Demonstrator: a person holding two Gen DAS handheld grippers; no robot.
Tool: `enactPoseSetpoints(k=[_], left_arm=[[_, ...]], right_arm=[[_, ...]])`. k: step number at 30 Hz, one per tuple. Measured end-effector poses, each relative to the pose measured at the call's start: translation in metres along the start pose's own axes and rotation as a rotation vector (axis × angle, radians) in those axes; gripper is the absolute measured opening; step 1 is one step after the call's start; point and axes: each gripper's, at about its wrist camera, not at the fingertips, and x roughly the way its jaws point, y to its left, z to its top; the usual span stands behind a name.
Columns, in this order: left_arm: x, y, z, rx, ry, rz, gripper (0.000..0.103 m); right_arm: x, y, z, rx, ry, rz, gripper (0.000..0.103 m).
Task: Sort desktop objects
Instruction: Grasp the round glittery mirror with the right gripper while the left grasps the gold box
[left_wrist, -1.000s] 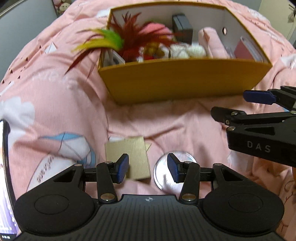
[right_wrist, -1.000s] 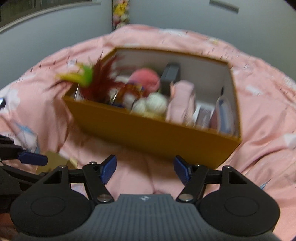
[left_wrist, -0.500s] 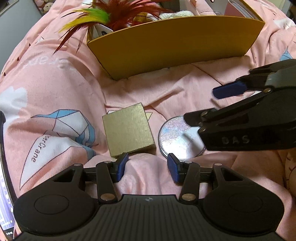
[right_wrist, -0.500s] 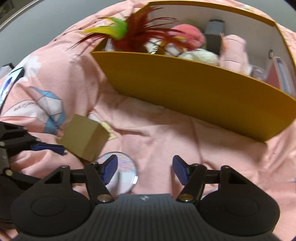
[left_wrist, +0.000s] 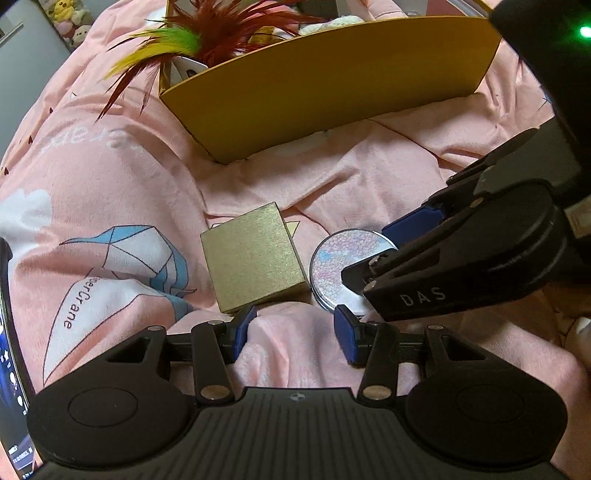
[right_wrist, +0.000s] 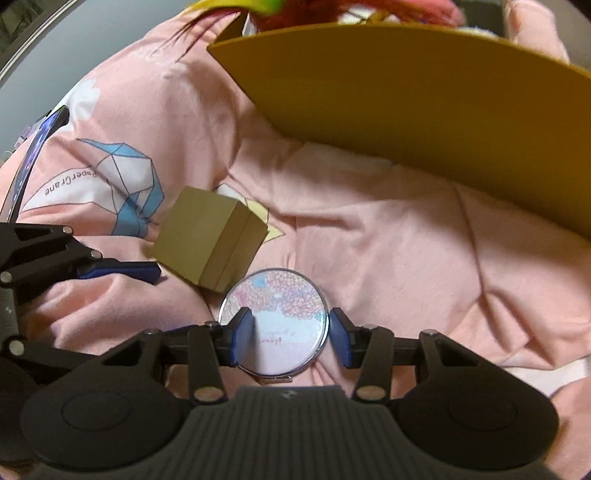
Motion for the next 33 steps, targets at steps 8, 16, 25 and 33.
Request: enactPoseSetpoints(k=[8, 16, 25, 33], left_arm=[[0.002, 0.0, 0.0, 0.007, -0.012, -0.007, 0.054], [0.002, 0.001, -0.001, 0.006, -0.024, -0.013, 0.054], [-0.007, 0.005, 0.002, -0.029, -0.096, -0.03, 0.054], [-0.009, -0.001, 0.02, -0.041, -0.129, 0.045, 0.055]], right_arm=[[0.018, -0.024, 0.001, 0.122, 0.051, 0.111, 0.057], [0.007, -0.016, -0.001, 0.09, 0.022, 0.095, 0.039], [-0.035, -0.023, -0.005, 0.116, -0.072, 0.128, 0.016], [-0.076, -0.027, 0.001, 0.084, -0.242, -0.122, 0.014]])
